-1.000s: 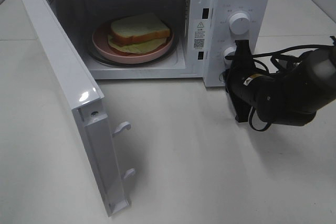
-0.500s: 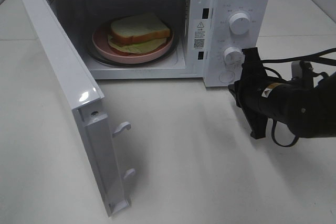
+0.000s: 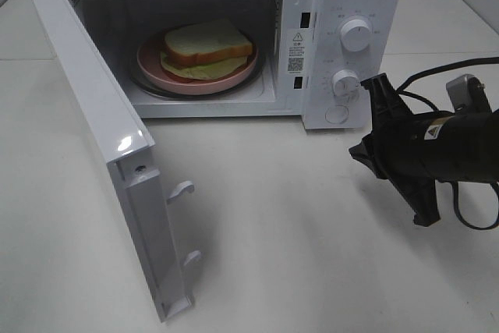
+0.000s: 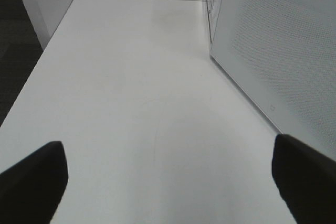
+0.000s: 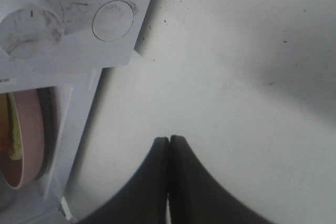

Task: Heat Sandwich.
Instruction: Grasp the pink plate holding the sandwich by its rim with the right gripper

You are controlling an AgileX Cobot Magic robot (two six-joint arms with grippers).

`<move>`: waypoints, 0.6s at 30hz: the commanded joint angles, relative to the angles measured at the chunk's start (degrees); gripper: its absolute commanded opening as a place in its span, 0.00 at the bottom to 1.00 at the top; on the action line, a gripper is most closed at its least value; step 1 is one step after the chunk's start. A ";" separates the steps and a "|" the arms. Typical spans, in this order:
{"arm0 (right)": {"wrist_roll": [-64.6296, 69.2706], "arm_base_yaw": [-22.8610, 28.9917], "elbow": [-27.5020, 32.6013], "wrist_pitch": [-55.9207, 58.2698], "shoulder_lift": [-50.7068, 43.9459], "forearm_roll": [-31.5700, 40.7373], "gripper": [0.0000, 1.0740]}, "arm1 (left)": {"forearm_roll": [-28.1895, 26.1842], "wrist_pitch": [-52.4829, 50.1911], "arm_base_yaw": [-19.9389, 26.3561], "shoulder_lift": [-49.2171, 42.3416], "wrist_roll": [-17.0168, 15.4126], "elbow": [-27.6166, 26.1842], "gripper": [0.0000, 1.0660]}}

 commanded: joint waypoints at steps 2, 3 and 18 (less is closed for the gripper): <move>-5.90 -0.29 -0.11 5.84 -2.86 -1.78 0.02 | -0.46 -0.46 0.17 -1.49 -0.06 0.23 0.95; -8.14 -0.29 -1.09 9.34 -3.50 -3.72 0.02 | -0.46 -0.46 0.17 -1.49 -0.06 0.23 0.95; -32.37 -0.29 -17.36 39.82 -4.07 -15.24 0.02 | -0.46 -0.46 0.17 -1.49 -0.06 0.23 0.95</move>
